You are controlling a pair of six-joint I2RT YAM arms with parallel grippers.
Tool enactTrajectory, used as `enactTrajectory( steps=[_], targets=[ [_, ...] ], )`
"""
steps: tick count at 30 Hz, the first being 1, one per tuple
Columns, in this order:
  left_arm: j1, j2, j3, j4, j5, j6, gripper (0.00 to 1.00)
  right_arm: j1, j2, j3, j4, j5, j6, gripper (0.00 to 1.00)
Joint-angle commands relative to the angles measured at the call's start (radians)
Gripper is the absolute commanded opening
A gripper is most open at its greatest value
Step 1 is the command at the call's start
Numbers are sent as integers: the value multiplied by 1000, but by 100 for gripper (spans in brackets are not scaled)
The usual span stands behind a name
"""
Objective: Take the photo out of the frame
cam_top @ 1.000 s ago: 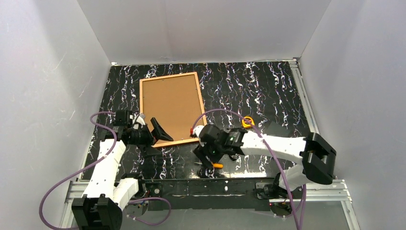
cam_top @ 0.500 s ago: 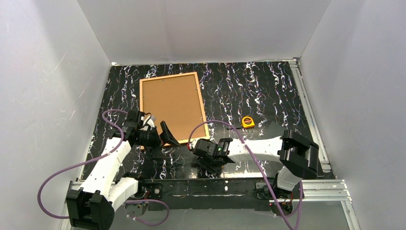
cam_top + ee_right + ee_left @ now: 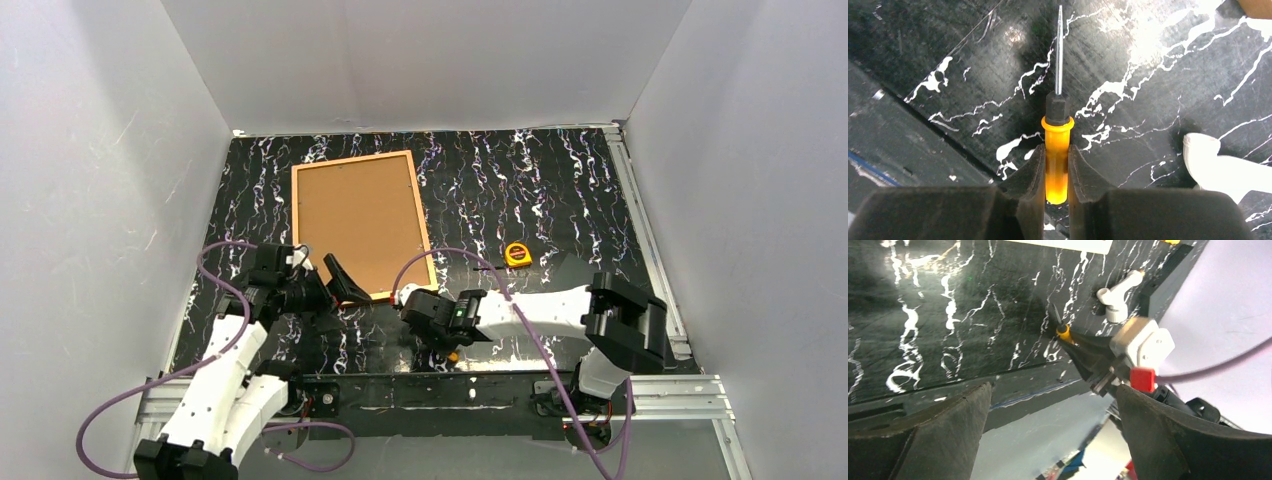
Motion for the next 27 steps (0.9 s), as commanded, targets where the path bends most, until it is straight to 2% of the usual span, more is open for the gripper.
enactTrajectory(
  steps=[1,5,7,10,16,23,27],
  targets=[
    [-19,47,-92,153,120,-195,95,-23,-177,-65,83,-19,50,1],
    [-88,115,-157,415,169,-362,96,-97,-405,-243,306,-188,147,1],
    [-151,158,-167,525,170,-428,98,-138,-505,-351,407,-249,237,1],
    [-257,219,-151,635,134,-482,98,-224,-604,-426,492,-344,303,1],
    [-452,357,-43,660,38,-458,98,-358,-688,-425,430,-483,383,1],
    [-598,551,7,850,-3,-559,98,-383,-686,-381,343,-517,392,1],
    [-656,599,53,848,-42,-558,97,-384,-693,-388,339,-533,401,1]
  ],
)
